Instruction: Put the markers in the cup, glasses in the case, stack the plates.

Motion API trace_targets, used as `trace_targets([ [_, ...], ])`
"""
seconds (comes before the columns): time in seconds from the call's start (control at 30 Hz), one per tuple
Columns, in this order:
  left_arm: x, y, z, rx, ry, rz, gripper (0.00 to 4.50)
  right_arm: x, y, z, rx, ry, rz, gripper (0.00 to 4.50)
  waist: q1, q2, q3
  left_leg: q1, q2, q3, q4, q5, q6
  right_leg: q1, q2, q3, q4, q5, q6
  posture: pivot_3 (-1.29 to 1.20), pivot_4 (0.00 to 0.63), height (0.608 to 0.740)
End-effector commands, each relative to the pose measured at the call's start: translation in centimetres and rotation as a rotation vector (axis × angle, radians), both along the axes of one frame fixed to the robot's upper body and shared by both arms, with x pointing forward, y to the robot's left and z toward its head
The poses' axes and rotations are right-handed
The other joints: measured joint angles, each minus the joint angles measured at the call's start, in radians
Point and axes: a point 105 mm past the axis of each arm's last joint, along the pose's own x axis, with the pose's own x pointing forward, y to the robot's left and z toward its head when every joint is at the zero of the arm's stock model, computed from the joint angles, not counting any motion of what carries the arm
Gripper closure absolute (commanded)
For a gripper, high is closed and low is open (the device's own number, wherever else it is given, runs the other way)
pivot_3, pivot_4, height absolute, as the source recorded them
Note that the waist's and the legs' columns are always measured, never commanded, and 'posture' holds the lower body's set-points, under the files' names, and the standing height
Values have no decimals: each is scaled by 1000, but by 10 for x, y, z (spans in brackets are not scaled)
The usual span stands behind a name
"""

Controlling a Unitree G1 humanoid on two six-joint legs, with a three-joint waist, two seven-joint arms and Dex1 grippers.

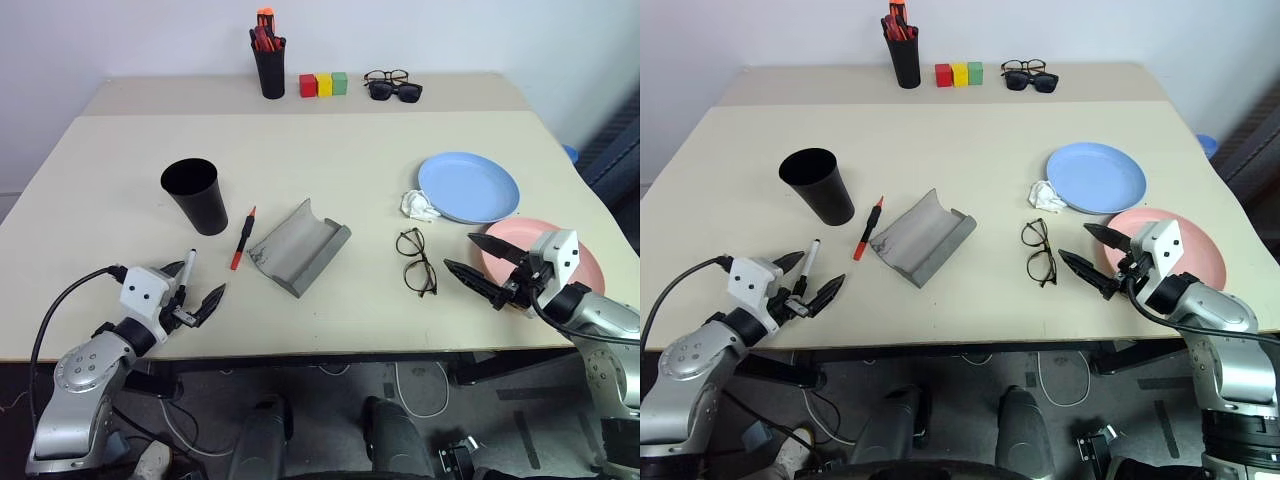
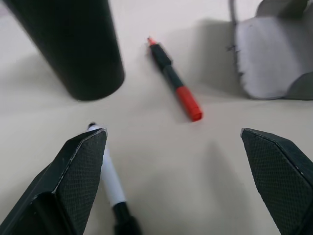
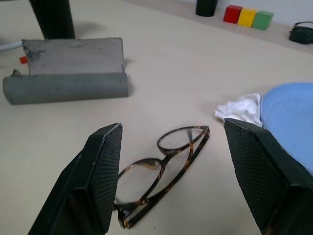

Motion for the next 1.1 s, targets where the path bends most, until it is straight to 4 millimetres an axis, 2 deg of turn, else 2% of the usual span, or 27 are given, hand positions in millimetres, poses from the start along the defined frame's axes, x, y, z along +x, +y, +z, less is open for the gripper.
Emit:
trace_targets([
  [0.03, 2, 0, 12, -45, -14, -9, 0, -3, 18, 26, -17, -61, 188, 1143, -1, 0, 0, 0, 0, 0, 0, 0, 0, 0, 0, 0, 0, 0, 0, 0, 150, 740],
  [0.17, 2, -1, 22, -178, 67, -1, 0, -9, 44, 46, -45, -53, 423, 1143, -1, 1, 1, 1, 0, -1, 0, 2, 2, 0, 0, 0, 2, 0, 0, 0, 150, 740],
  [0.37, 7, 5, 34, -203, 178, 120, 0, -13, 62, 46, -92, -1, 579, 1143, 4, 0, 1, 1, 1, -2, 0, 3, 1, 0, 1, 0, 3, 0, 0, 0, 150, 740],
  [0.43, 8, 2, 41, -216, 194, 146, 0, -12, 65, 43, -98, 2, 588, 1143, 3, 0, 1, 1, 0, -1, 0, 5, -2, 0, 1, 0, 3, 0, 1, 0, 150, 740],
  [0.53, 13, -13, 56, -209, 203, 124, 0, -11, 68, 42, -102, -8, 594, 1143, 5, -1, 1, 1, 0, -1, 1, 6, -4, 1, 1, 0, 4, 0, 1, 0, 150, 740],
  [0.6, 17, -22, 57, -195, 281, 110, 0, -10, 70, 42, -96, -18, 589, 1143, 5, -1, 1, 1, 0, -2, 1, 8, -7, 1, 1, 0, 6, 0, 1, 0, 150, 740],
  [0.77, 28, -42, 69, -136, 326, 66, 0, -3, 69, 41, -92, -44, 563, 1143, 0, -2, 1, 4, 0, -3, 1, 9, -9, 2, 1, 0, 8, 0, 1, 0, 150, 740],
  [0.97, 41, -42, 61, -145, 417, 184, 0, 2, 65, 41, -93, -73, 514, 1143, 2, -3, 2, 5, 0, -4, 0, 10, -9, 2, 2, 0, 9, 0, 1, 0, 150, 740],
  [1.1, 52, -42, 67, -144, 413, 240, 0, -1, 62, 40, -90, -75, 490, 1143, 4, -4, 3, 5, 0, -4, 0, 10, -10, 3, 3, 0, 8, 0, 1, 0, 150, 740],
])
